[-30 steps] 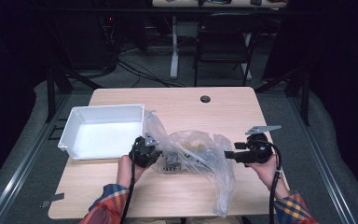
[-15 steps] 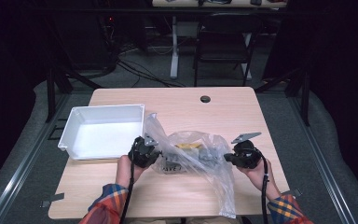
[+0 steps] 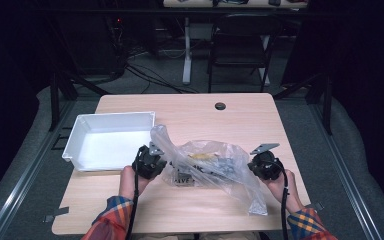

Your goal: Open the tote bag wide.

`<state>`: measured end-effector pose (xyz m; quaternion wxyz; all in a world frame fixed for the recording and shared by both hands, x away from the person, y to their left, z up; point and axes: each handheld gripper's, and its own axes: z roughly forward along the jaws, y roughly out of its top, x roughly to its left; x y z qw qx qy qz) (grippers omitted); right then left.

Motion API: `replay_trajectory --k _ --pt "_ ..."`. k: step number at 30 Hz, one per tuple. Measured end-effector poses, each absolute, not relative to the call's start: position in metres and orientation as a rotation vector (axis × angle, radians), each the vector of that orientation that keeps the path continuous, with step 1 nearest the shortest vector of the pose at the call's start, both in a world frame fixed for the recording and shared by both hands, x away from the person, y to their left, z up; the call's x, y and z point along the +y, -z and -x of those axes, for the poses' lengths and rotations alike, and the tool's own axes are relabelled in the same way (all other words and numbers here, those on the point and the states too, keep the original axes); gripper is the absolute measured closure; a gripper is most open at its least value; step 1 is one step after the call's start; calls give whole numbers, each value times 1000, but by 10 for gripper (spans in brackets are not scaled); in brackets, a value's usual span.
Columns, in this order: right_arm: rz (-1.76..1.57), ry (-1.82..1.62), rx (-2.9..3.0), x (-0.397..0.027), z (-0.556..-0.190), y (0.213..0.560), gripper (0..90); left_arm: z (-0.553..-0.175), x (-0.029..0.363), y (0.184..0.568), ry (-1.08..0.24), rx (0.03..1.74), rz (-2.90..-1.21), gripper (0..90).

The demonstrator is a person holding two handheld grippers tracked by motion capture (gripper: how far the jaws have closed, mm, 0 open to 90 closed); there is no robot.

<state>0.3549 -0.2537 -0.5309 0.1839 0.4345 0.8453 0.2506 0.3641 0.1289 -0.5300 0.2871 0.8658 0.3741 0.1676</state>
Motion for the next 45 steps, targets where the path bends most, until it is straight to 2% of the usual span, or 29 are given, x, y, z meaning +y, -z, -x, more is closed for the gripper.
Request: replay_trajectory --k 11,28,33,39,45 --pt "-1230 -619 2357 -259 -356 533 900 -364 125 535 -462 994 -2341 820" --pt "-1238 -443 2402 -267 -347 537 896 -376 94 552 -451 960 -2384 809" --pt "-1233 -616 2407 -271 -347 521 647 -376 97 551 -433 964 -2378 788" --pt "-1170 -843 2390 -263 -341 491 442 -377 98 550 -429 965 -2383 767" --pt "-1039 -919 2508 -235 -338 490 315 -377 100 548 -397 978 -2381 717"
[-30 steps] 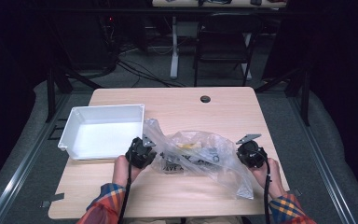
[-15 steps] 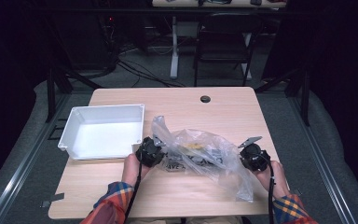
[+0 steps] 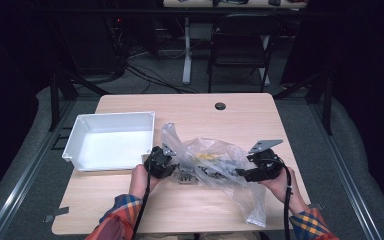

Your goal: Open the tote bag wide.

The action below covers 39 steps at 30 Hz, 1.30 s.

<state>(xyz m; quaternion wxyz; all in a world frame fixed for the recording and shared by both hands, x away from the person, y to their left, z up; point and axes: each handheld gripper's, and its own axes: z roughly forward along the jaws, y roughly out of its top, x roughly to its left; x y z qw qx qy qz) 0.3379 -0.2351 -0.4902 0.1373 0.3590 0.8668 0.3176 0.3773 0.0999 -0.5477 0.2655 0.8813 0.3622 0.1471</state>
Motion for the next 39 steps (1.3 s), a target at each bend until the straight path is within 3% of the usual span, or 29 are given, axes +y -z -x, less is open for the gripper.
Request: replay_trajectory --k 9,14,20,29,39 --pt "-998 -852 2597 -221 -339 509 280 -363 114 531 -322 988 -2379 534" --pt "-1022 -784 2571 -219 -342 515 371 -346 113 518 -303 987 -2341 412" --pt "-1044 -802 2549 -221 -343 515 480 -326 95 501 -344 889 -2286 362" --pt "-1057 -792 2548 -219 -345 518 596 -337 80 506 -421 915 -2263 381" --pt "-1057 -825 2533 -221 -344 519 822 -357 85 523 -335 909 -2265 696"
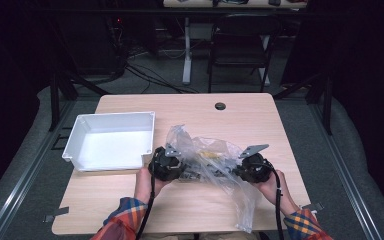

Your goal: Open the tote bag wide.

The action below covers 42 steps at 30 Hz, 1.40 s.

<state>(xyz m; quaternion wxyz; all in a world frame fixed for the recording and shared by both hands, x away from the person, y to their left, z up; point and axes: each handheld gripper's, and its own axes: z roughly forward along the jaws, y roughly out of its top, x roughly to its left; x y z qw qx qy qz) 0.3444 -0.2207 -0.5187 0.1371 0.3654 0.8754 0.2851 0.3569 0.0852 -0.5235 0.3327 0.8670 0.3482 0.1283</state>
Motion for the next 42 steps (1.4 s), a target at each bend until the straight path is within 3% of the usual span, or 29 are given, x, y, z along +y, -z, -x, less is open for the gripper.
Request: replay_trajectory --k 3,9,17,20,22,25,34,40,42 --pt "-1057 -819 2530 -221 -345 518 884 -358 89 524 -326 909 -2257 777" --pt "-1072 -803 2500 -221 -346 518 900 -360 97 523 -303 911 -2266 871" --pt "-1111 -824 2473 -227 -353 517 900 -362 101 528 -319 967 -2304 894" --pt "-1119 -831 2474 -226 -354 518 900 -361 104 527 -253 965 -2319 769" --pt "-1110 -829 2478 -226 -353 518 900 -356 108 522 -300 984 -2331 652" --pt "-1105 -827 2481 -225 -352 517 900 -342 113 517 -287 987 -2302 561" --pt "-1089 -829 2485 -222 -350 516 897 -313 104 500 -308 893 -2254 501" --pt "-1084 -827 2493 -221 -349 516 896 -330 83 505 -391 925 -2200 384" --pt "-1083 -830 2488 -220 -348 516 897 -338 80 506 -390 932 -2179 390"
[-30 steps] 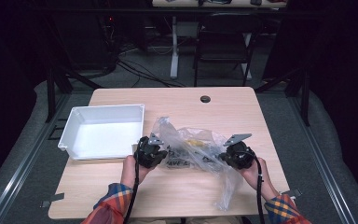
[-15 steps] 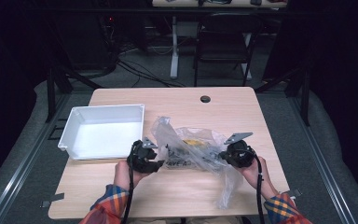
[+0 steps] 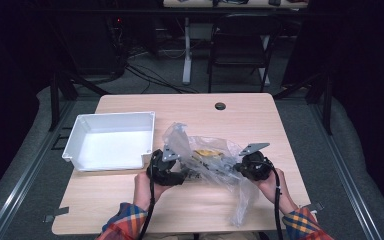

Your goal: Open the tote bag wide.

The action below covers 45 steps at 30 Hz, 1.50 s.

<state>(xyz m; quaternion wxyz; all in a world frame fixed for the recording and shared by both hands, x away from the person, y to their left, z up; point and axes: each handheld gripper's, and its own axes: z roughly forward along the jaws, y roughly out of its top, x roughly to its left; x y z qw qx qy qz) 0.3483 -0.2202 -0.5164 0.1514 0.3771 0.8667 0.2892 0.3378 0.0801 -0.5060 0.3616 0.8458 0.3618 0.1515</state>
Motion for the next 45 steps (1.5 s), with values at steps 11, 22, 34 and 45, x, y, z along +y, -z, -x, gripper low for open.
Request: replay_trajectory --k 11,22,34,45 --pt "-1087 -839 2488 -220 -347 517 887 -356 64 523 -410 945 -2204 749" --pt "-1106 -845 2446 -227 -348 514 897 -350 75 522 -360 928 -2245 900" --pt "-1102 -713 2403 -224 -360 526 900 -344 93 530 -230 881 -2418 900" --pt "-1122 -596 2361 -224 -374 540 900 -343 94 543 -138 904 -2489 900"
